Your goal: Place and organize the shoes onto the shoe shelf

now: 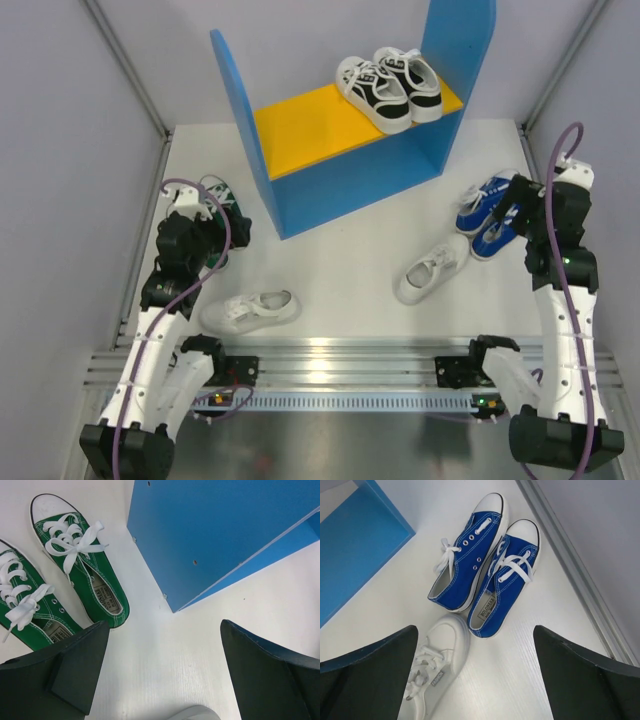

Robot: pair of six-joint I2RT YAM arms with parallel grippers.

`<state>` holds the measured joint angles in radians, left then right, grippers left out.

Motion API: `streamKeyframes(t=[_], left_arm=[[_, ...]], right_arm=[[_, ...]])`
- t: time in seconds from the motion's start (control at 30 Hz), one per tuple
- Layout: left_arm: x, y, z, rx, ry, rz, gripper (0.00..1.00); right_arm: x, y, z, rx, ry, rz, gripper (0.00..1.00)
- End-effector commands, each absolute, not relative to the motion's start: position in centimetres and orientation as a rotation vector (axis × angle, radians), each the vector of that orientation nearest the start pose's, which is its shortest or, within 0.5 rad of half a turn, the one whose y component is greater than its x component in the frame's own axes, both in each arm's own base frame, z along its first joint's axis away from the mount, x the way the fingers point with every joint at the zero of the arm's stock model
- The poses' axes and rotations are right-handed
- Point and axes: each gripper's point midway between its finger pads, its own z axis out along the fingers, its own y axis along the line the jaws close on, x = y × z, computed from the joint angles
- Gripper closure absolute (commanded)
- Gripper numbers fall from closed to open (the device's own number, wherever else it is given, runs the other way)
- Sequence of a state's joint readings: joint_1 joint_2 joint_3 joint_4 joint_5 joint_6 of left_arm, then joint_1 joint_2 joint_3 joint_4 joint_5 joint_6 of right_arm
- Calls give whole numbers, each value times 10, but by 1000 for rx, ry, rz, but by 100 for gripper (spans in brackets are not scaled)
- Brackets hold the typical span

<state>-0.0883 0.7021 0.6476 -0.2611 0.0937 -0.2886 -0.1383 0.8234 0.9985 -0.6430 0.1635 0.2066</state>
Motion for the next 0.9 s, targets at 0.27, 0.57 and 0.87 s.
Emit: streamKeyframes(t=[0.27,0.57,0.87], left_arm=[[280,-96,239,20,1851,-570,2],[257,-183,222,231,1963,-728,3],[210,-352,223,534,1990,-800,18]], right_arm=[[224,66,257,-792,1889,326,1],[242,62,232,-697,1954,358,0],[248,54,210,-610,1905,426,1]])
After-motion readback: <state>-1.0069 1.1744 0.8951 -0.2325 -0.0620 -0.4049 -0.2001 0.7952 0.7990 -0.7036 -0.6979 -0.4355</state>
